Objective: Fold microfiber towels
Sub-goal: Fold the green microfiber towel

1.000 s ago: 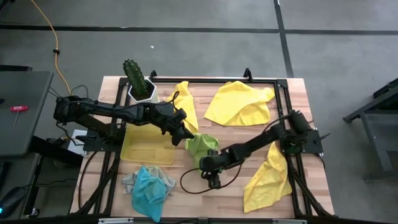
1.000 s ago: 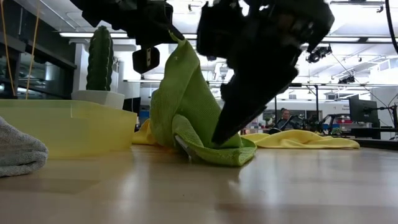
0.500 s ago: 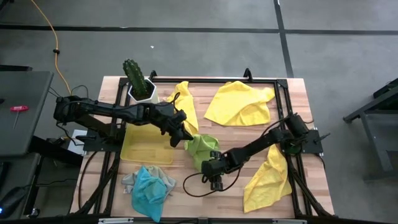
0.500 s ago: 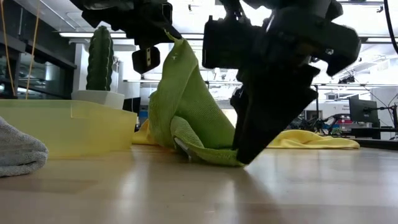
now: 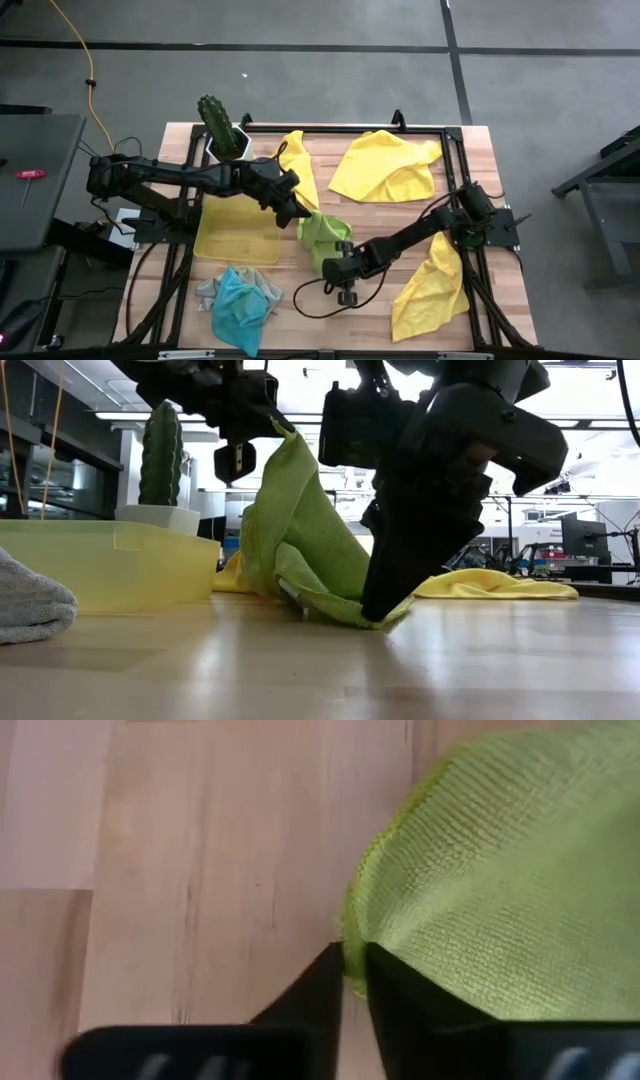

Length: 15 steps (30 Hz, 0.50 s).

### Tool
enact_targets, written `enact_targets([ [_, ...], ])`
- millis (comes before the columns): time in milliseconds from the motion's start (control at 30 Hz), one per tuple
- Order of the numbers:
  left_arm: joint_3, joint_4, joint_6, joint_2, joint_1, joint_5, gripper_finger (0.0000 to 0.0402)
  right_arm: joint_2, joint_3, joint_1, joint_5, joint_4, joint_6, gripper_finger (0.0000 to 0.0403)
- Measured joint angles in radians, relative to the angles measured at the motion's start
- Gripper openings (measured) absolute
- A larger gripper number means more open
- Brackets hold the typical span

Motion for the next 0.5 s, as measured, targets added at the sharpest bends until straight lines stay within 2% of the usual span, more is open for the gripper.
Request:
enact_targets([
  [67,0.0,0.001,-0.004,0.0,0.008,0.006,0.0,-0.007,0.0,-0.011,-0.015,-0.026,0.005,0.0008],
  [167,0.0,0.002,-0.004,-0.015,0.027,0.029,0.0,-0.052,0.0,-0.026,-0.009,-0.171,-0.005,0.0004],
  [267,0.0,0.003,-0.004,-0.039,0.046,0.061,0.0,-0.148,-0.016,-0.04,0.031,-0.335,-0.025,0.0002],
  [400,0.026,-0.019,0.015,-0.076,0.059,0.077,0.0,-0.369,-0.136,-0.064,0.043,-0.435,-0.004,0.0001],
  [500,0.101,-0.091,0.074,-0.086,0.061,0.115,0.0,-0.586,-0.265,-0.087,0.046,-0.456,0.068,0.0001],
])
